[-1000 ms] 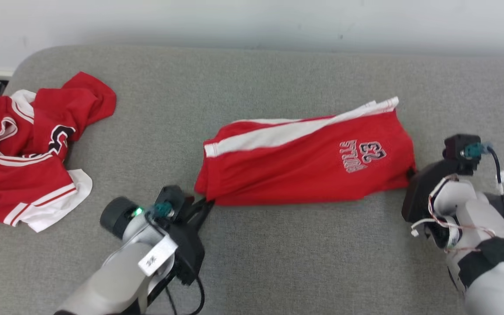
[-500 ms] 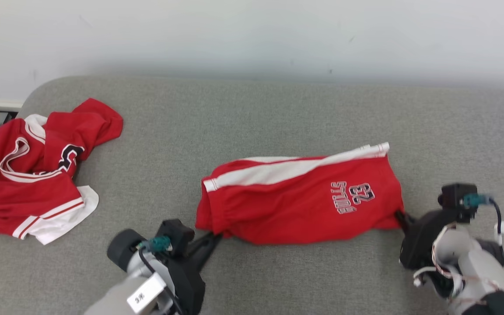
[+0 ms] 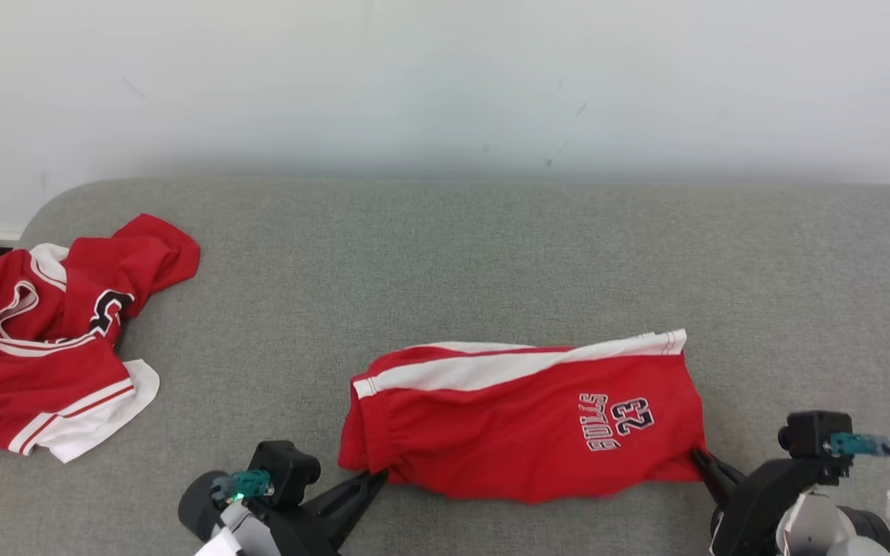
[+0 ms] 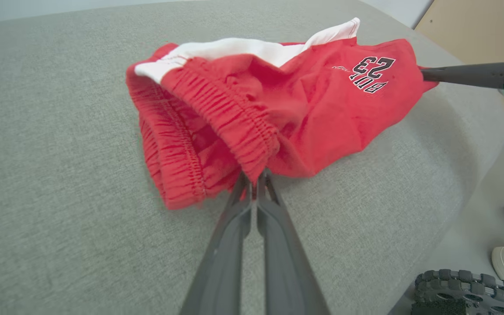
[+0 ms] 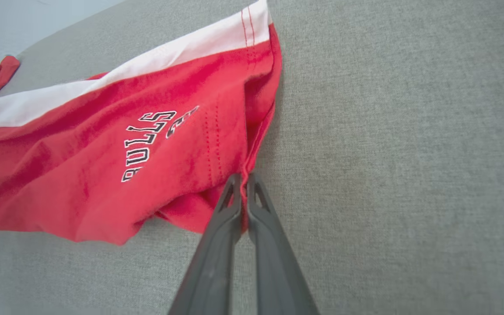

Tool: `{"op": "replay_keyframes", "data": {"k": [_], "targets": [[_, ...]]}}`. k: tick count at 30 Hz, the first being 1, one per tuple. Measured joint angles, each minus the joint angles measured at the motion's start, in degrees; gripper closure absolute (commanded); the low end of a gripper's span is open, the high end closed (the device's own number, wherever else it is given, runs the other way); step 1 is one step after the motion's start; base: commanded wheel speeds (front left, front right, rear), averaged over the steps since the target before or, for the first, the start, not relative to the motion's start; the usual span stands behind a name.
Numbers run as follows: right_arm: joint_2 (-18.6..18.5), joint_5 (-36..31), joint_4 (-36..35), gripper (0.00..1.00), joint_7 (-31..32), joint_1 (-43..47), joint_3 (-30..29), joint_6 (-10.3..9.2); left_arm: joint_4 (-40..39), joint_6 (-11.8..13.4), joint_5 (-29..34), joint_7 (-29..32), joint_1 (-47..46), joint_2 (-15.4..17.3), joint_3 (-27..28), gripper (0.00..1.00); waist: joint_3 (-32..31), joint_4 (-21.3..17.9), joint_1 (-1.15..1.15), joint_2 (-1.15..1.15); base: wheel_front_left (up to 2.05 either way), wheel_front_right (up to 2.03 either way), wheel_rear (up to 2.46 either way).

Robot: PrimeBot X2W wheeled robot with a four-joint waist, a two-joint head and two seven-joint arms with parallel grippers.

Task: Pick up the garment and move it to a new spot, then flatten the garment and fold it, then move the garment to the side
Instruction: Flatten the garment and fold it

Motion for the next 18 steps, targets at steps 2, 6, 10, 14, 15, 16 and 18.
{"op": "replay_keyframes", "data": {"k": [2, 6, 10, 14, 15, 16, 18], "targets": [[-0.1, 0.6, -2.7, 1.0, 0.9, 2.2, -0.5, -0.05, -1.9, 0.0, -1.0, 0.9, 0.7, 0.9, 0.0, 1.0, -0.3, -0.2, 0.0, 0.0, 0.0, 0.0, 0.0], [-0.5, 1.7, -7.4, 1.0, 2.4, 6.2, -1.5, -1.22, -4.4, 0.0, -2.8, 2.7, 1.6, 2.3, 0.1, 1.0, -0.7, 0.1, 0.0, 0.0, 0.0, 0.0, 0.0], [-0.9, 2.2, -11.5, 1.0, 4.7, 9.4, -1.9, -2.44, -6.6, 0.0, -4.3, 5.1, 3.7, 4.1, 0.2, 1.0, -0.8, 0.3, 0.01, 0.0, 0.0, 0.0, 0.0], [-1.3, 2.1, -14.5, 1.0, 6.8, 11.0, -2.0, -4.11, -8.3, 0.1, -5.7, 7.5, 4.5, 5.3, 0.1, 1.0, -0.5, 0.4, 0.01, 0.0, 0.0, 0.0, 0.0], [-1.4, 2.1, -15.0, 1.0, 7.4, 11.4, -2.0, -4.37, -8.5, 0.1, -6.0, 8.2, 4.7, 5.4, 0.0, 1.0, -0.4, 0.5, 0.0, 0.0, 0.0, 0.0, 0.0], [-1.4, 2.1, -15.5, 1.0, 8.0, 11.7, -2.0, -4.88, -8.7, 0.2, -6.1, 8.8, 4.8, 5.4, 0.0, 1.0, -0.3, 0.5, 0.01, 0.0, 0.0, 0.0, 0.0], [-1.4, 2.0, -16.7, 1.0, 8.9, 12.2, -1.9, -5.66, -9.2, 0.7, -6.7, 9.7, 4.8, 5.5, -0.1, 1.0, -0.1, 0.5, 0.01, 0.0, 0.0, 0.0, 0.0]]}}
